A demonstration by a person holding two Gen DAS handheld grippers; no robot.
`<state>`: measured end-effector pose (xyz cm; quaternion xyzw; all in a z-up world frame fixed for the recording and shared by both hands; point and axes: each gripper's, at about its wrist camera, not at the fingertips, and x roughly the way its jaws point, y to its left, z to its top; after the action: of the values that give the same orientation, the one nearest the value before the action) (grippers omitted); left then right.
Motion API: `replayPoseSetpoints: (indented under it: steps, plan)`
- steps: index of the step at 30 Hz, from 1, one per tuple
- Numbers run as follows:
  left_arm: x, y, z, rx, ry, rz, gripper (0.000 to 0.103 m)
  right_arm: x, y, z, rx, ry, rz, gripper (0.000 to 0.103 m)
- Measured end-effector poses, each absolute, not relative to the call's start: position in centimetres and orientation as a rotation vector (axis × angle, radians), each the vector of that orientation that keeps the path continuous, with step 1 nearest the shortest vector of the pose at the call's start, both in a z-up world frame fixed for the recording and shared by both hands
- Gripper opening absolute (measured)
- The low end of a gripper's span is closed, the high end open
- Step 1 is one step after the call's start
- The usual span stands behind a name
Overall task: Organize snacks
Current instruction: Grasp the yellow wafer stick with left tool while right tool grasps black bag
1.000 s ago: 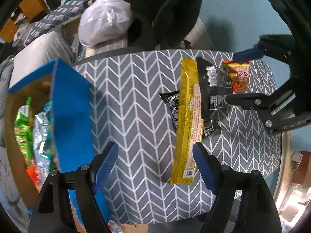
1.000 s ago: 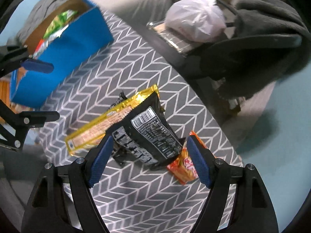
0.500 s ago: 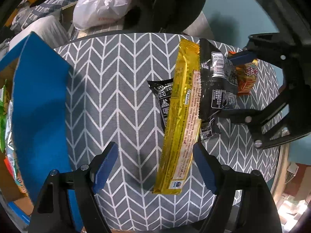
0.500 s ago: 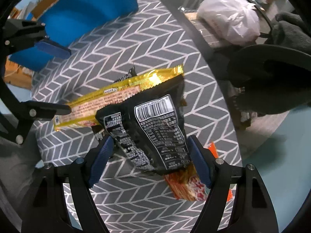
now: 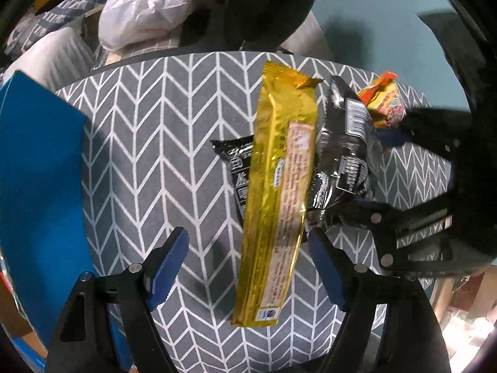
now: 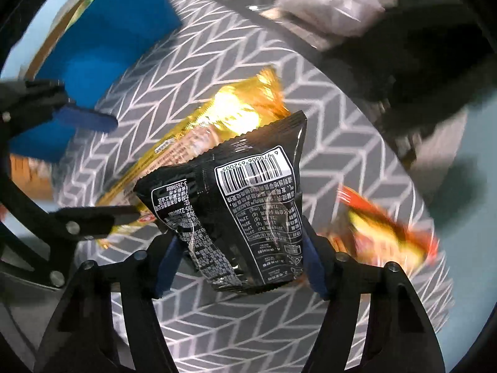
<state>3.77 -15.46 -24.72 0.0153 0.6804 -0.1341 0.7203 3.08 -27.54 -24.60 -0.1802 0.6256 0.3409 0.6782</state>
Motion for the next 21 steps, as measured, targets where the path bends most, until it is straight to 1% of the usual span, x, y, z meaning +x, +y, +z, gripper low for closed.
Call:
replayPoseSetpoints:
  steps: [6, 15, 16, 18, 19, 20, 21]
  plan:
    - [4.5, -16.6, -25.2, 0.070, 1.513, -0.330, 0.080, 1.9, -31.1, -24.6, -0.145, 1.427, 0.573, 0.067]
    - [4.7, -17.6, -26.8, 0.124, 1.543, -0.304, 0.080, -1.1, -34.2, -23.6, 0.140, 1.421, 0.407, 0.067]
    - [4.8, -17.6, -27.1, 0.131, 1.541, -0.294, 0.076, -1.5, -34.5, -23.5, 0.154, 1.420, 0.399, 0.068]
    - [4.6, -17.4, -27.1, 0.121, 1.542, -0.305, 0.055, -2.2, -34.6, -23.3, 0.184, 1.421, 0.389, 0.068]
    - [4.6, -17.2, -27.1, 0.107, 1.546, -0.318, 0.049, -2.6, -34.7, -23.2, 0.191, 1.421, 0.387, 0.068]
    - [4.5, -17.1, -27.1, 0.088, 1.546, -0.333, 0.036, -3.1, -34.9, -23.0, 0.196, 1.419, 0.385, 0.068]
    - [4.3, -17.0, -26.9, 0.088, 1.539, -0.335, 0.034, -3.3, -34.9, -22.9, 0.198, 1.419, 0.384, 0.067]
